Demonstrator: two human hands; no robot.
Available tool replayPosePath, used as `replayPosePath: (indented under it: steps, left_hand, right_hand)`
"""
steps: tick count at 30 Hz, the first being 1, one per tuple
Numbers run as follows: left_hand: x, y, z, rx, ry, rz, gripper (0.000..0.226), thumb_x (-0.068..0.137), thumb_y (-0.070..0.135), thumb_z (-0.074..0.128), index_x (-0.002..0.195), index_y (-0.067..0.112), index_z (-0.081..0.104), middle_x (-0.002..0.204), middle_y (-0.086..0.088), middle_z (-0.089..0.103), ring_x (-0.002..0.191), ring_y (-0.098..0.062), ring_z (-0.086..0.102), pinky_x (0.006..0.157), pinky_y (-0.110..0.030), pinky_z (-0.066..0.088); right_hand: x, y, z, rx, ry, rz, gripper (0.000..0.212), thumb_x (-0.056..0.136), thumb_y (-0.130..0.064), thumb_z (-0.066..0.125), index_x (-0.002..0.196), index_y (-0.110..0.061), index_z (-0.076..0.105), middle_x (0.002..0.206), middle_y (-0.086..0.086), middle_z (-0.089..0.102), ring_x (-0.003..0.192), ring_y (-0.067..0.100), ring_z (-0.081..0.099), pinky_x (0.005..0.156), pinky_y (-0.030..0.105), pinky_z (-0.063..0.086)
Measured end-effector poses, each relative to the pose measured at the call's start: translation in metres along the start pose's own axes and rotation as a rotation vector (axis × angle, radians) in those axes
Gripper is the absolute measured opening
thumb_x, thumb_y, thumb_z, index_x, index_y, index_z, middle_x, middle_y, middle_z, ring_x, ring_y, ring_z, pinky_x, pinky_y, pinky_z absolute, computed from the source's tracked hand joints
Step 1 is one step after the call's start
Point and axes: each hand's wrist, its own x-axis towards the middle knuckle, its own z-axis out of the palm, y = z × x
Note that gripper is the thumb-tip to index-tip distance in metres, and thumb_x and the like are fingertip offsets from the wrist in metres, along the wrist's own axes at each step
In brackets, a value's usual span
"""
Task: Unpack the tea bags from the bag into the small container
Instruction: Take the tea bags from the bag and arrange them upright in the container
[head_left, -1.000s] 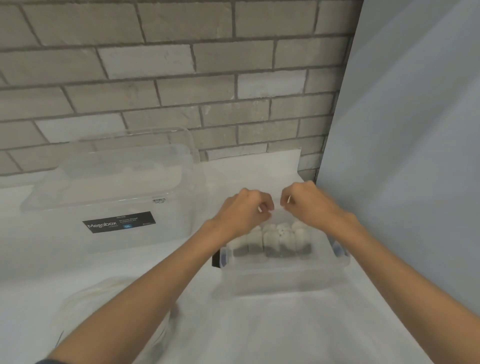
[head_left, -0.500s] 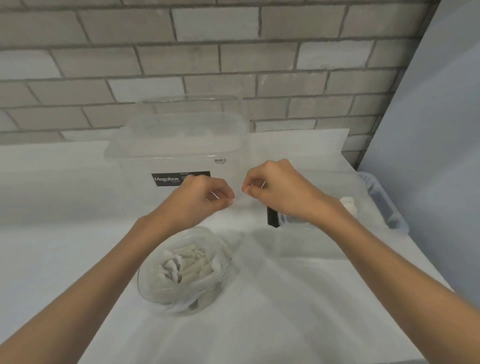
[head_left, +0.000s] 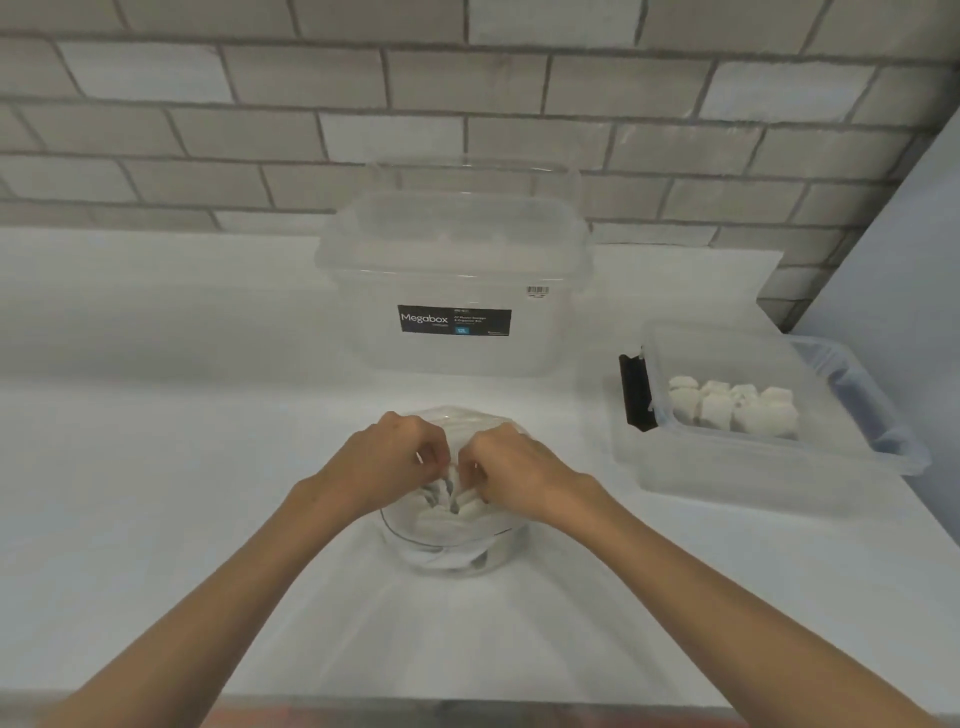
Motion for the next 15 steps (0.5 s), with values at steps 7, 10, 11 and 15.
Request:
replayPosePath:
  steps: [7, 10, 11, 15]
  left_hand:
    - [-0.001, -0.01, 0.018, -0.186, 0.083, 0.083, 0.019, 0.085, 0.013, 0.058, 0.089, 0.027, 0.071, 0.085, 0.013, 0.07, 0.082, -0.008, 0.065, 0.078, -0.031, 0.053]
    - [-0.002, -0.006, 0.018, -0.357, 0.17, 0.086, 0.019, 0.091, 0.009, 0.055, 0.094, 0.02, 0.07, 0.084, 0.007, 0.071, 0.074, -0.006, 0.066, 0.07, -0.016, 0.049]
    - [-0.003, -0.004, 0.017, -0.427, 0.2, 0.077, 0.017, 0.094, 0.011, 0.054, 0.096, 0.019, 0.069, 0.085, 0.005, 0.072, 0.074, -0.008, 0.068, 0.07, -0.016, 0.05]
    - [-0.013, 0.002, 0.017, -0.794, 0.173, -0.016, 0.018, 0.097, 0.028, 0.054, 0.1, 0.017, 0.068, 0.087, 0.001, 0.073, 0.077, -0.008, 0.071, 0.075, -0.026, 0.056]
  right_hand:
    - [-0.001, 0.001, 0.004, 0.184, 0.148, 0.117, 0.019, 0.082, -0.004, 0.058, 0.083, -0.019, 0.07, 0.086, 0.0, 0.067, 0.081, 0.018, 0.064, 0.069, 0.025, 0.053]
    - [-0.007, 0.002, -0.008, 0.473, 0.316, 0.221, 0.012, 0.084, -0.008, 0.064, 0.079, -0.018, 0.066, 0.074, -0.002, 0.067, 0.067, 0.011, 0.063, 0.059, 0.01, 0.045]
    - [-0.009, 0.002, -0.01, 0.591, 0.36, 0.264, 0.011, 0.084, -0.008, 0.065, 0.079, -0.018, 0.064, 0.071, 0.0, 0.067, 0.063, 0.01, 0.063, 0.057, 0.011, 0.045]
    - [-0.021, -0.002, -0.014, 1.116, 0.411, 0.406, 0.01, 0.087, -0.004, 0.064, 0.082, -0.01, 0.057, 0.069, 0.01, 0.067, 0.061, 0.018, 0.065, 0.054, 0.024, 0.047]
